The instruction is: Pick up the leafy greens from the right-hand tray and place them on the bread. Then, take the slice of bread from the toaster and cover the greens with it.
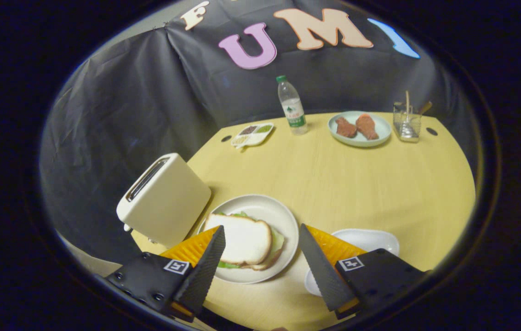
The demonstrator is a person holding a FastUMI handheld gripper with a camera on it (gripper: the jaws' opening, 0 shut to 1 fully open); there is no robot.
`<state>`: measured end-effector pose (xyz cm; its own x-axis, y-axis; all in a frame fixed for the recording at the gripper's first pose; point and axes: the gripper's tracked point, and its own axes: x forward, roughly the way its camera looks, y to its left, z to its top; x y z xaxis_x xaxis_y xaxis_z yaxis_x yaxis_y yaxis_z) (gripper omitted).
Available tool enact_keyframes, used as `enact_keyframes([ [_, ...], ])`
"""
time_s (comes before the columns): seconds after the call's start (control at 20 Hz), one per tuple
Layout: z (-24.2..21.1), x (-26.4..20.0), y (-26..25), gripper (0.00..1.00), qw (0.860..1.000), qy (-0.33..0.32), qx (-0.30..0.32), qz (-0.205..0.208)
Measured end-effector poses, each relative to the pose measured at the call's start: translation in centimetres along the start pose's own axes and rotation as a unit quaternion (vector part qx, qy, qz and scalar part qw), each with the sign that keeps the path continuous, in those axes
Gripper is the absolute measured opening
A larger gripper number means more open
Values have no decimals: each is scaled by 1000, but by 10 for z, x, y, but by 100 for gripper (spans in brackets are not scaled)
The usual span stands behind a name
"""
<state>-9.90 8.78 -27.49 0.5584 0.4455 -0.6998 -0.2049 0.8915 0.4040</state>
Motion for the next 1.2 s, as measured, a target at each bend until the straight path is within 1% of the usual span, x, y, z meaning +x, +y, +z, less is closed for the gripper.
enact_keyframes([
  [0.1, 31, -20, -12, 100, 998, -54, -9, -17],
  [0.2, 58, -43, -21, 100, 994, -104, -17, -35],
  [0.4, 105, -82, -41, 100, 978, -187, -41, -81],
  [0.55, 139, -120, -48, 100, 962, -240, -64, -112],
  [0.75, 185, -166, -57, 100, 930, -317, -86, -167],
  [0.85, 199, -187, -57, 100, 917, -342, -89, -184],
  [1.0, 212, -203, -60, 100, 901, -367, -103, -207],
  [1.05, 214, -208, -60, 100, 897, -372, -107, -214],
  [1.2, 220, -212, -56, 100, 890, -381, -112, -222],
])
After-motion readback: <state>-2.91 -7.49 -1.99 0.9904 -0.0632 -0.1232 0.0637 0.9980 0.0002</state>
